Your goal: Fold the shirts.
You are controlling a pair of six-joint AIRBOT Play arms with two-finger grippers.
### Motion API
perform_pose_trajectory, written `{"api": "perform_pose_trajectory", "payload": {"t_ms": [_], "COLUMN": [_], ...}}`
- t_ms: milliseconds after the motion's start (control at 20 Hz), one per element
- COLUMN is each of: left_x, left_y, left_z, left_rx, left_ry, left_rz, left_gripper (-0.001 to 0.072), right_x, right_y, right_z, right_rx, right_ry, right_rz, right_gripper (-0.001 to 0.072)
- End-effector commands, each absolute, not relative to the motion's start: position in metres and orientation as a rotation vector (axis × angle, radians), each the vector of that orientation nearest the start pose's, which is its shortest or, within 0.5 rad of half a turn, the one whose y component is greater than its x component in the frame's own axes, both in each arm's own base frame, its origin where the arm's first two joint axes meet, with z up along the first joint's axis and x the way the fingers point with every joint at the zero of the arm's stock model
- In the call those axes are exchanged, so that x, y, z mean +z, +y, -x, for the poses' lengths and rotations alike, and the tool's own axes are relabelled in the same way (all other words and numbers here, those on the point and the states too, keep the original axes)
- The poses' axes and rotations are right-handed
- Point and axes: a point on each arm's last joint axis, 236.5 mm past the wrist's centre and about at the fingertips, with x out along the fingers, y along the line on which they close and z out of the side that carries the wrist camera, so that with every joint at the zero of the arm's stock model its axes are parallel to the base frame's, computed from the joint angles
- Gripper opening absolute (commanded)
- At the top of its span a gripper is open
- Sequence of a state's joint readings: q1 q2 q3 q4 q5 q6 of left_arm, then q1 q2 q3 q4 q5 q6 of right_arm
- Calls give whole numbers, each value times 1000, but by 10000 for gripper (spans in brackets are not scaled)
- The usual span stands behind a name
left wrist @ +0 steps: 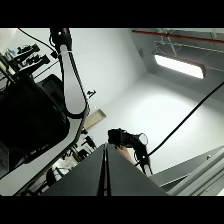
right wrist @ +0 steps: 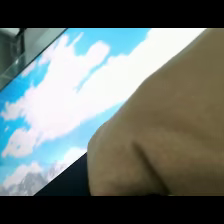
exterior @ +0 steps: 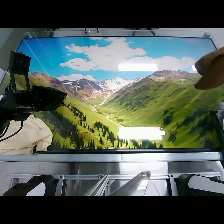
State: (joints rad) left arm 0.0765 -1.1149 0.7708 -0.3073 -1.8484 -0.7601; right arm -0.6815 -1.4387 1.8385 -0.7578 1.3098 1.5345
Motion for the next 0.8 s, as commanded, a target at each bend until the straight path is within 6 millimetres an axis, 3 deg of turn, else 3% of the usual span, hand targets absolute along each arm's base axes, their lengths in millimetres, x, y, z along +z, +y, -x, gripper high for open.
{"api": "perform_pose_trajectory", "payload": {"t_ms": [0,150,300,450,600,750], "left_x": [256,256,256,256,250,230], "left_y": [-201,-201,-201,-201,-203,-209], "left_z": [-240,-240,-240,-240,-238,-232], "left_rx": [-1640,-1640,-1639,-1641,-1639,-1620], "left_ry": [594,594,595,585,604,688], "left_rz": [1078,1078,1077,1068,1043,971], "left_gripper": [7,7,7,7,7,7], "right_x": [245,242,265,284,265,210], "right_y": [-220,-249,-265,-269,-267,-297], "right_z": [-445,-421,-391,-370,-347,-301], "right_rx": [-44,-77,-114,-138,-125,-351], "right_ry": [572,579,540,514,611,826], "right_rz": [-715,-641,-520,-453,-460,-562], "right_gripper": [15,15,15,16,16,15]}}
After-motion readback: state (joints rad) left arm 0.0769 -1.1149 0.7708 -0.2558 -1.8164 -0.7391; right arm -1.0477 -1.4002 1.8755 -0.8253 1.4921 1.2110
